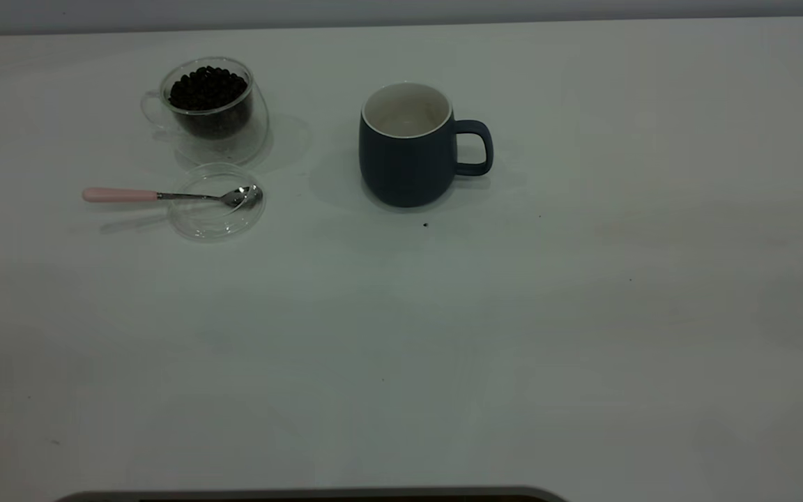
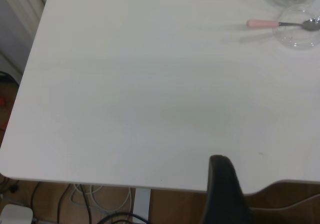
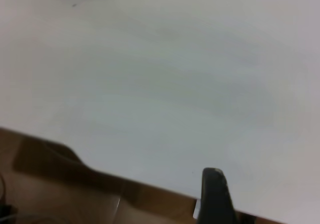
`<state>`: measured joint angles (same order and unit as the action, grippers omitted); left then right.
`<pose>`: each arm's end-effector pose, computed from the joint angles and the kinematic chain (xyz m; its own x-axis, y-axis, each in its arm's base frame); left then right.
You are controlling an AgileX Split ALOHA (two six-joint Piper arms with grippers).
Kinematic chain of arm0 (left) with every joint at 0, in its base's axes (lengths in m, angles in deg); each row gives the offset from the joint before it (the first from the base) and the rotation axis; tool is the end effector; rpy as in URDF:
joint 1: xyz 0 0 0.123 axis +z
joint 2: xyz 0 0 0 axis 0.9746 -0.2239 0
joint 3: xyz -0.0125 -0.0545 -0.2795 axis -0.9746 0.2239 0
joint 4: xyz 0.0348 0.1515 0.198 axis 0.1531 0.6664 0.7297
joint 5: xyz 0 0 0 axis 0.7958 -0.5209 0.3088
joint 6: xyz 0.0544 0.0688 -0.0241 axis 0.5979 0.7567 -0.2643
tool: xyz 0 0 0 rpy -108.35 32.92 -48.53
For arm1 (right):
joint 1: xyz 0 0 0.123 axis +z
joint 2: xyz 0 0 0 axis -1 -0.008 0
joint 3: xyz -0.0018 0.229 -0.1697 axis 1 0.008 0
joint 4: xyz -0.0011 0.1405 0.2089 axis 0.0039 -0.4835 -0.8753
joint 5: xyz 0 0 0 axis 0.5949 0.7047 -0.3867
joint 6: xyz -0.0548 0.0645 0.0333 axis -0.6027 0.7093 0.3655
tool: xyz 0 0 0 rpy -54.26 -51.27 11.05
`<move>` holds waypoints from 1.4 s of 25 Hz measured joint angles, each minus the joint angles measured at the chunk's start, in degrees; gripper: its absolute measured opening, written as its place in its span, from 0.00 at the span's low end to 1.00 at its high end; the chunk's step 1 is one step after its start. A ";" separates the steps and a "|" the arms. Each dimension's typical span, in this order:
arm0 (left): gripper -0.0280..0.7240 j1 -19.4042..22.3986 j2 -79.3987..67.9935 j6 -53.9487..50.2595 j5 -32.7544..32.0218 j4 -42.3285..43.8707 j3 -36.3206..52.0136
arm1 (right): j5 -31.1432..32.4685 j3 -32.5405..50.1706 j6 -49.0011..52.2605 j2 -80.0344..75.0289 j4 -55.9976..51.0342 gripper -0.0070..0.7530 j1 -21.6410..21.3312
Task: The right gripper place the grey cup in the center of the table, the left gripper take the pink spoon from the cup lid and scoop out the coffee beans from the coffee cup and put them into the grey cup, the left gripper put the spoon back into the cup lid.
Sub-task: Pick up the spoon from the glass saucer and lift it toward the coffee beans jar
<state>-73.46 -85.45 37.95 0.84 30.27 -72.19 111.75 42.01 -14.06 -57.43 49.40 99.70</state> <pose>-0.0094 0.0043 0.2658 -0.5292 0.0077 -0.8484 -0.0872 0.9942 0.0634 0.0268 0.0102 0.2659 -0.6665 -0.1882 -0.7213 -0.2627 0.9648 -0.0090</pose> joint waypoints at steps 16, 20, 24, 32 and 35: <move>0.75 0.00 0.00 0.00 0.00 0.05 0.00 | 0.80 0.26 0.18 13.45 -0.05 0.73 2.35; 0.75 0.00 0.00 0.00 0.00 0.05 0.00 | 0.80 0.26 0.75 13.45 -0.19 0.73 2.40; 0.75 0.00 0.00 0.00 0.00 0.05 0.00 | 0.80 0.26 1.38 13.45 -1.12 0.73 2.40; 0.75 0.00 0.00 0.00 0.00 0.05 0.00 | 0.82 0.26 1.44 13.45 -1.39 0.73 0.02; 0.75 0.00 0.00 0.00 0.00 0.05 0.00 | 0.82 0.26 1.44 13.50 -1.57 0.73 -3.36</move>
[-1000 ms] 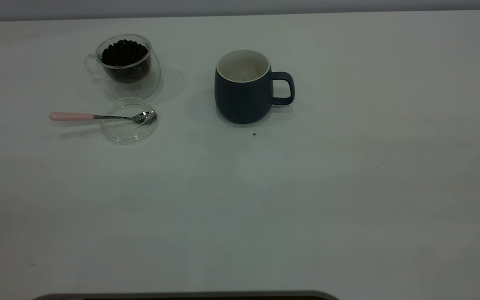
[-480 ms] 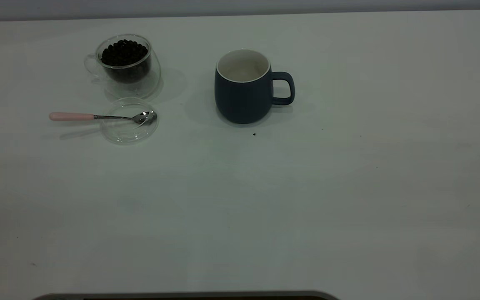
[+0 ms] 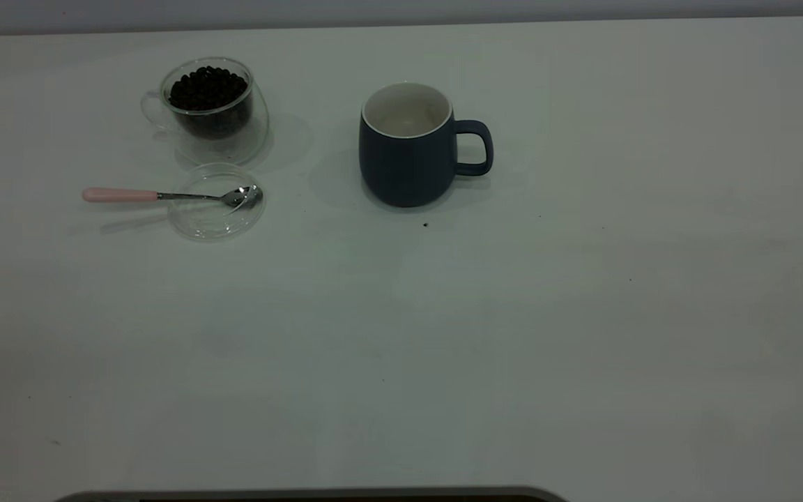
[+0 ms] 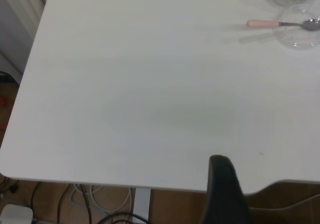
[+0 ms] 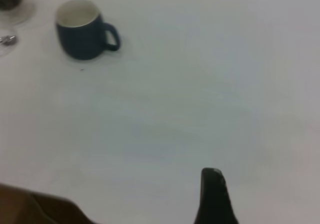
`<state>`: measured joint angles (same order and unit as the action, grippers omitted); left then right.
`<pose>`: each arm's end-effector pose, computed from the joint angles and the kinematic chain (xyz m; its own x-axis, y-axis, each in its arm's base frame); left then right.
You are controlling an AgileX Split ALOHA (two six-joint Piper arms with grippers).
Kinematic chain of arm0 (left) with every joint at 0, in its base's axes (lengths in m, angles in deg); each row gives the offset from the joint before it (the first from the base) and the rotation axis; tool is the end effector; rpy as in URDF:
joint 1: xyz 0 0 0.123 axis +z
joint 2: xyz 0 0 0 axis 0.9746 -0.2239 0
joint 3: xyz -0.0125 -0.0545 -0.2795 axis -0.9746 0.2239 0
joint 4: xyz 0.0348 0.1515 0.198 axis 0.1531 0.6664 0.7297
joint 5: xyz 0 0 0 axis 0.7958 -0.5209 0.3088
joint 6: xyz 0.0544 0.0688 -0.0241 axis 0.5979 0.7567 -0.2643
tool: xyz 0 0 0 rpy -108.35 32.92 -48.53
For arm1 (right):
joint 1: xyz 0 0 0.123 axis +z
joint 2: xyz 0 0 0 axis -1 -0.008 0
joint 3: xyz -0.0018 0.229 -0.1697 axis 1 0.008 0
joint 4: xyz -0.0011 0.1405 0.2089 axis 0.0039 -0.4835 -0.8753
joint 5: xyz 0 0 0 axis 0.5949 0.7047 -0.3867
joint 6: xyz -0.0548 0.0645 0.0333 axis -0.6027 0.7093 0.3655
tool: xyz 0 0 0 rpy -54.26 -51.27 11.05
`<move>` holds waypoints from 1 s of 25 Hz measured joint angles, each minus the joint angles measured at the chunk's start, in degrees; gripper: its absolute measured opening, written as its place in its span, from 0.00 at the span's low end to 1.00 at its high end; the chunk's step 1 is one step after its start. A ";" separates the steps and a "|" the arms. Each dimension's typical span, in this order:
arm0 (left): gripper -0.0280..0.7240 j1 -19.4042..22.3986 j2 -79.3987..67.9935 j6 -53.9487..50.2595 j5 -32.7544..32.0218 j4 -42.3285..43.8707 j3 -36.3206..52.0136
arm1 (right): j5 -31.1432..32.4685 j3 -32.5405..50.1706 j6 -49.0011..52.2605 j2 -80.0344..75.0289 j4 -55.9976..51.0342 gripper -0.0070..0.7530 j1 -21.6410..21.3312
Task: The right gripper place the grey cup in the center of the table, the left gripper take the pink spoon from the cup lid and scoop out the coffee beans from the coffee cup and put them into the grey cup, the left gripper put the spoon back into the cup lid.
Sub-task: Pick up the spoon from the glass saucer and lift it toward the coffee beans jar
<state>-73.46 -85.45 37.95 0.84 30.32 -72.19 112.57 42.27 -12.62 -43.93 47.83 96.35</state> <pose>-0.0094 0.0044 0.2658 -0.5293 0.0080 -0.8484 -0.0877 0.9941 0.0641 -0.0071 0.0068 0.2663 -0.5119 -0.0929 -0.8540 -0.2044 0.9788 0.0161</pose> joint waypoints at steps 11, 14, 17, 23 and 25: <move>0.75 0.00 0.00 0.00 0.27 0.00 0.00 | 0.00 0.00 0.00 0.00 -0.02 0.73 -0.74; 0.75 0.00 0.00 -0.13 0.27 0.00 0.00 | 0.00 0.00 0.00 0.00 -0.02 0.73 -0.74; 0.75 0.00 0.00 -0.18 0.27 0.00 0.00 | 0.00 0.00 0.00 0.00 -0.02 0.73 -0.74; 0.72 0.00 -2.94 -2.57 5.88 -3.47 -2.30 | 0.00 0.00 0.00 0.00 -0.02 0.73 -0.74; 0.69 0.00 -7.75 -3.61 10.20 -5.93 -3.68 | 0.00 0.00 0.00 0.00 -0.02 0.73 -0.74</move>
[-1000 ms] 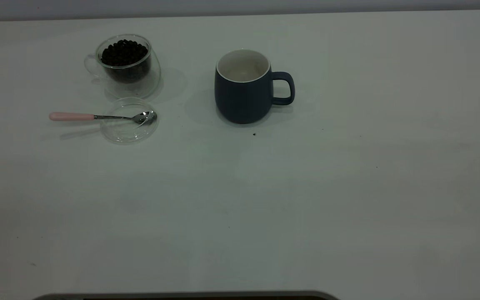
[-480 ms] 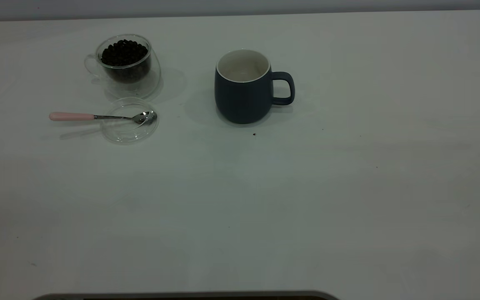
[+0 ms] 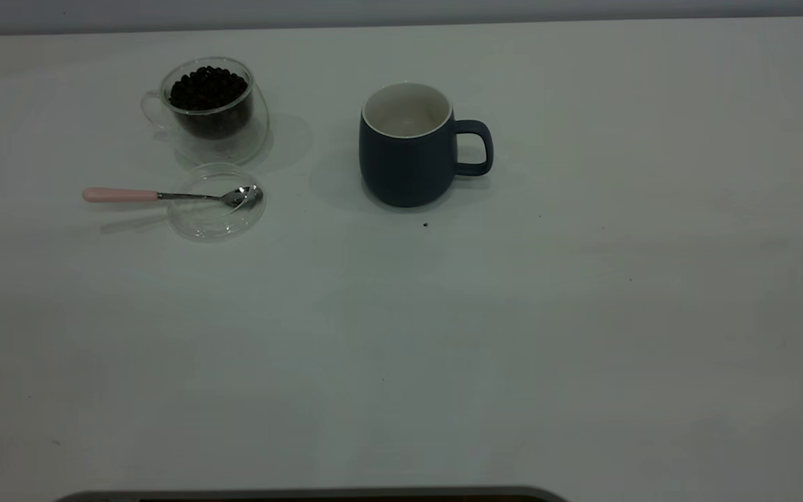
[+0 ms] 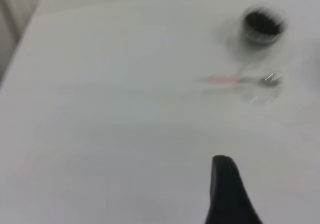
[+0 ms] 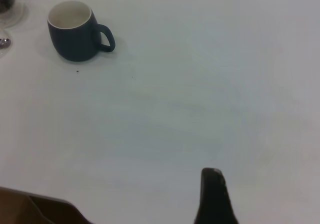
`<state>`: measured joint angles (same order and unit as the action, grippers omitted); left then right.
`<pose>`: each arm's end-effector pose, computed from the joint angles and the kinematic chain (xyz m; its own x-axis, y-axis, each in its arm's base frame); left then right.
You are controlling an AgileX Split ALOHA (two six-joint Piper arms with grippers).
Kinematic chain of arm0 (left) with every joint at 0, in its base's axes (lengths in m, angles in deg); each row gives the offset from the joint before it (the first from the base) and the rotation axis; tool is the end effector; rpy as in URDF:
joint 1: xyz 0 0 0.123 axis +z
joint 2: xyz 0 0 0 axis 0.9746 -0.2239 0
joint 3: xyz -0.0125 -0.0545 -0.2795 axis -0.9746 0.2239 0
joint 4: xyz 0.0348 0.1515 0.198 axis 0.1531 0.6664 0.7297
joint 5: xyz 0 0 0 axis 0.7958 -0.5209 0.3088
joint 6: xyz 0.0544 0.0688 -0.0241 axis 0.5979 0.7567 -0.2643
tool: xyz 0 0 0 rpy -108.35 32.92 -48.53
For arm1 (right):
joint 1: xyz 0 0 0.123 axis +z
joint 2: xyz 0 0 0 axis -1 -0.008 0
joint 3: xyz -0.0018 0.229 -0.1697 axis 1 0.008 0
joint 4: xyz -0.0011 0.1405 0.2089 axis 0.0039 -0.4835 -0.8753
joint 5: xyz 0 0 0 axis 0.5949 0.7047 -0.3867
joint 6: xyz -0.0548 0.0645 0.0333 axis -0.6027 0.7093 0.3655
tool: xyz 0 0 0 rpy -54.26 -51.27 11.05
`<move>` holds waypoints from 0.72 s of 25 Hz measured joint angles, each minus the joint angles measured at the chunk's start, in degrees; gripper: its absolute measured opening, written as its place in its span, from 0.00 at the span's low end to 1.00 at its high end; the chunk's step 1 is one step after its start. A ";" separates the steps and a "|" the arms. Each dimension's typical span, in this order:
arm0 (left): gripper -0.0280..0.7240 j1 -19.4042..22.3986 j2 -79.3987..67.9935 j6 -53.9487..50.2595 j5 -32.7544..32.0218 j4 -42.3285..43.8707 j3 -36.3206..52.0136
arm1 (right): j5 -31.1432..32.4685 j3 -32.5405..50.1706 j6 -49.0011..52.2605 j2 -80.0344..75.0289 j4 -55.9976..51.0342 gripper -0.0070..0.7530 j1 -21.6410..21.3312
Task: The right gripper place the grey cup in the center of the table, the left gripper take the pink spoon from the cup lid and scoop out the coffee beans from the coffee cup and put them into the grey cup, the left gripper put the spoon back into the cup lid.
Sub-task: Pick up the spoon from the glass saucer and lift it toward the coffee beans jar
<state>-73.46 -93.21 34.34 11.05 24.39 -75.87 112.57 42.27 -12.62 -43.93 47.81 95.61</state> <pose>0.0136 -0.0024 0.2978 -0.4285 -0.0984 -0.8982 -0.0619 0.9949 -0.0795 -0.0070 0.0069 0.2663 -0.5131 -0.0861 -0.8540 -0.1919 0.9813 0.0164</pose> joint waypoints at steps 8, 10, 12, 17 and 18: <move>0.66 0.00 -31.58 -6.93 13.54 -1.13 -8.09 | 0.04 0.00 0.00 0.00 0.00 0.73 0.00; 0.66 0.00 -39.63 -8.35 14.86 1.12 -11.84 | 0.04 0.00 0.00 0.00 0.00 0.73 0.00; 0.66 0.18 -47.91 -9.15 15.55 4.82 -16.21 | 0.04 0.00 0.00 0.00 0.00 0.73 0.00; 0.66 6.32 -63.73 -14.28 16.37 12.05 -23.77 | 0.04 0.00 0.00 0.00 0.00 0.73 0.00; 0.66 7.97 -65.81 -14.99 17.06 12.04 -24.49 | 0.04 0.00 0.00 0.00 0.00 0.73 0.00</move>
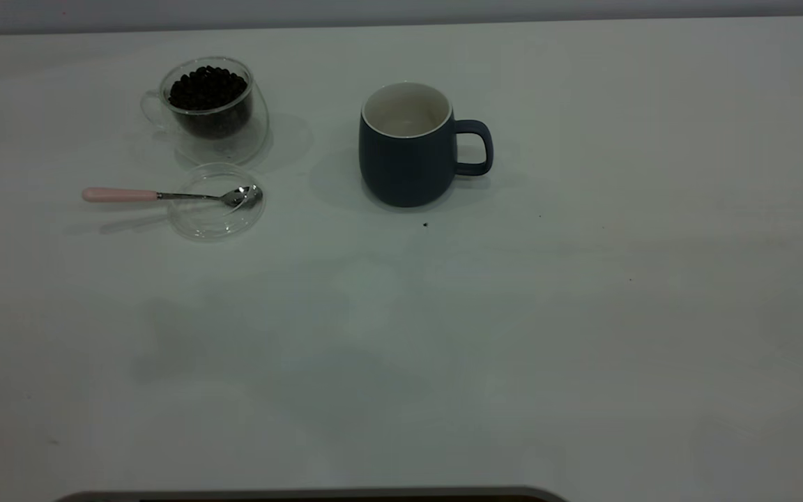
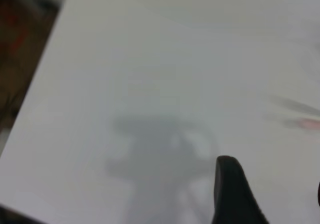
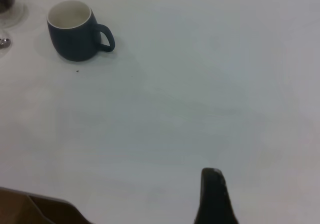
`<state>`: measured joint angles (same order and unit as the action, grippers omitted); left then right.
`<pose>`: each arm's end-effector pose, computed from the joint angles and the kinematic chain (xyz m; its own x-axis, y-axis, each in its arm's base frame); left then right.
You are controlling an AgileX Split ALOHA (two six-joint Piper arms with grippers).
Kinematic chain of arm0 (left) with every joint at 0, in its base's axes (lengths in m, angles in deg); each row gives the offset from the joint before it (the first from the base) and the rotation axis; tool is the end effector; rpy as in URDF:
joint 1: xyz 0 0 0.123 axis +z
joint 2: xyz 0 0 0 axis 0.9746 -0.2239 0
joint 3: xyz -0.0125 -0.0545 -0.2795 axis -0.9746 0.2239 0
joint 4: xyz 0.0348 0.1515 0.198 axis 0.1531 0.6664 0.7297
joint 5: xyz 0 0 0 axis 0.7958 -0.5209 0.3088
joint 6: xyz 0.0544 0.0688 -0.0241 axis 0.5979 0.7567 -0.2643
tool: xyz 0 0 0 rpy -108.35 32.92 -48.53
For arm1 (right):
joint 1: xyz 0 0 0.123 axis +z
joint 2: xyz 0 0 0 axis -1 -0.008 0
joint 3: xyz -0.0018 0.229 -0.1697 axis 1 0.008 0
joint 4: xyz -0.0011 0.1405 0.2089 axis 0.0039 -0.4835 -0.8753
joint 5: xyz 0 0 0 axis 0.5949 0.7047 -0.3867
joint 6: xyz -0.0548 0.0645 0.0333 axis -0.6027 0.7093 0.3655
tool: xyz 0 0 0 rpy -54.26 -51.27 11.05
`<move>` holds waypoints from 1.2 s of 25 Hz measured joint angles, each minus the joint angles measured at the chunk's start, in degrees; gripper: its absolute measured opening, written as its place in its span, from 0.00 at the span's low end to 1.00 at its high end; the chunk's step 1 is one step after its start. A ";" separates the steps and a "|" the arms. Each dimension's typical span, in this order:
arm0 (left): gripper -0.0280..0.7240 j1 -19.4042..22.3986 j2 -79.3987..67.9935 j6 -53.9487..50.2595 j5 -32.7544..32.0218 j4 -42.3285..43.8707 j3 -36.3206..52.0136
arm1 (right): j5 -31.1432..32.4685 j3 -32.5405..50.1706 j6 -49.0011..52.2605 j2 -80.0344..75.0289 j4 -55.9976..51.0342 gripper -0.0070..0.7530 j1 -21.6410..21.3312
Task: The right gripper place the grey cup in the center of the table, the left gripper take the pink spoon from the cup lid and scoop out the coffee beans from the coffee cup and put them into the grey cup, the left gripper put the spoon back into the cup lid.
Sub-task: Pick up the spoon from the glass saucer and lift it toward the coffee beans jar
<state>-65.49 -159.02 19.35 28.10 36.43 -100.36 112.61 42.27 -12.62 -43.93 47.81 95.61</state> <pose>0.2536 0.0615 0.3053 -0.6873 -0.3190 -0.6526 -0.3917 0.9194 -0.0369 -0.0070 0.0069 0.2663 -0.5137 -0.0862 -0.8536 -0.1920 0.9813 0.0164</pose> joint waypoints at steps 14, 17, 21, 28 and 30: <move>0.66 14.26 -36.91 38.41 3.08 -33.84 -9.98 | 0.00 0.00 0.00 0.00 0.00 0.73 0.00; 0.66 14.41 -43.56 53.55 -1.47 -43.35 -13.73 | 0.00 0.00 0.00 0.00 0.00 0.73 0.00; 0.66 14.41 -51.33 69.64 -4.94 -56.22 -16.13 | 0.00 0.00 0.00 0.00 0.00 0.73 0.00; 0.75 14.22 -58.35 82.77 -6.42 -70.08 -16.47 | 0.00 0.00 0.00 0.00 0.00 0.73 0.00; 0.82 14.04 -59.80 83.42 -6.96 -70.91 -16.60 | 0.00 0.00 0.00 0.00 0.00 0.73 0.00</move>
<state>-51.44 -218.82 102.77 21.14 -34.48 -116.96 112.61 42.27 -12.62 -43.93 47.81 95.61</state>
